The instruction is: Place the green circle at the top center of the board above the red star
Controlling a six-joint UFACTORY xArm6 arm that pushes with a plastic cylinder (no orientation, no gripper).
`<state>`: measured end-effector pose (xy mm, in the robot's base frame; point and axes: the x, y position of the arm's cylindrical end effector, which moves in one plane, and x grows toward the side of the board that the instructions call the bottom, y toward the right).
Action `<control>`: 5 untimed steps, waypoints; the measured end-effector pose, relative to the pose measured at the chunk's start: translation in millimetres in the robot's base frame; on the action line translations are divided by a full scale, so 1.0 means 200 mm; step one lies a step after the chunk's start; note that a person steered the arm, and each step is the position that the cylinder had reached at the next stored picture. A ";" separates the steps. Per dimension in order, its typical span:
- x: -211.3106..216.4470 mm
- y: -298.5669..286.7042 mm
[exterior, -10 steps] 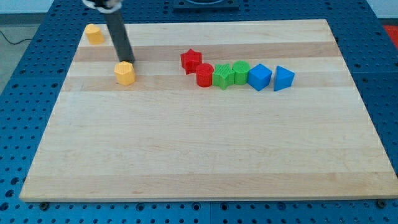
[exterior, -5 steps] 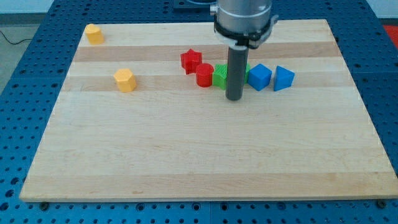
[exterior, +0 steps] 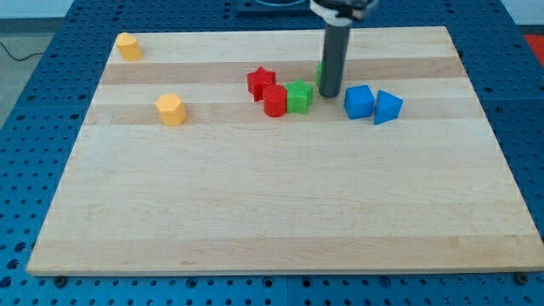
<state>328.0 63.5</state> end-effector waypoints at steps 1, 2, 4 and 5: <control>-0.23 -0.12; -0.19 -0.10; -0.19 0.21; -0.39 0.15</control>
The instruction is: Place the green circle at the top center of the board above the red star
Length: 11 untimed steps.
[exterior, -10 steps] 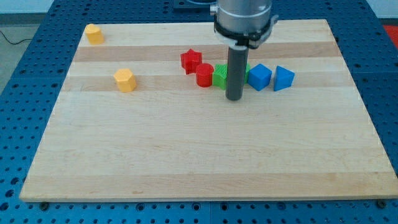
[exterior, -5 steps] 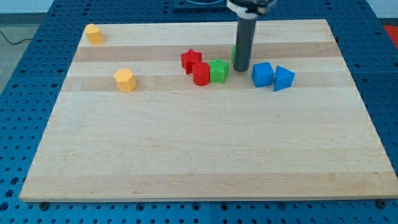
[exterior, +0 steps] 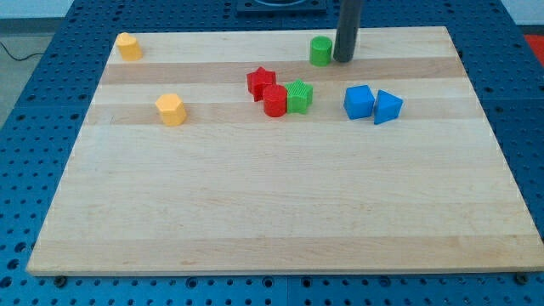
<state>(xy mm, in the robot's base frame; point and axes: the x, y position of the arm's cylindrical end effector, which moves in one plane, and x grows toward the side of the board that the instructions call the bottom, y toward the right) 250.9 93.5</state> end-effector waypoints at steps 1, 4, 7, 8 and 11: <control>-0.06 -0.27; 0.06 -0.28; 0.21 -0.84; 0.25 -1.01; 0.03 -0.89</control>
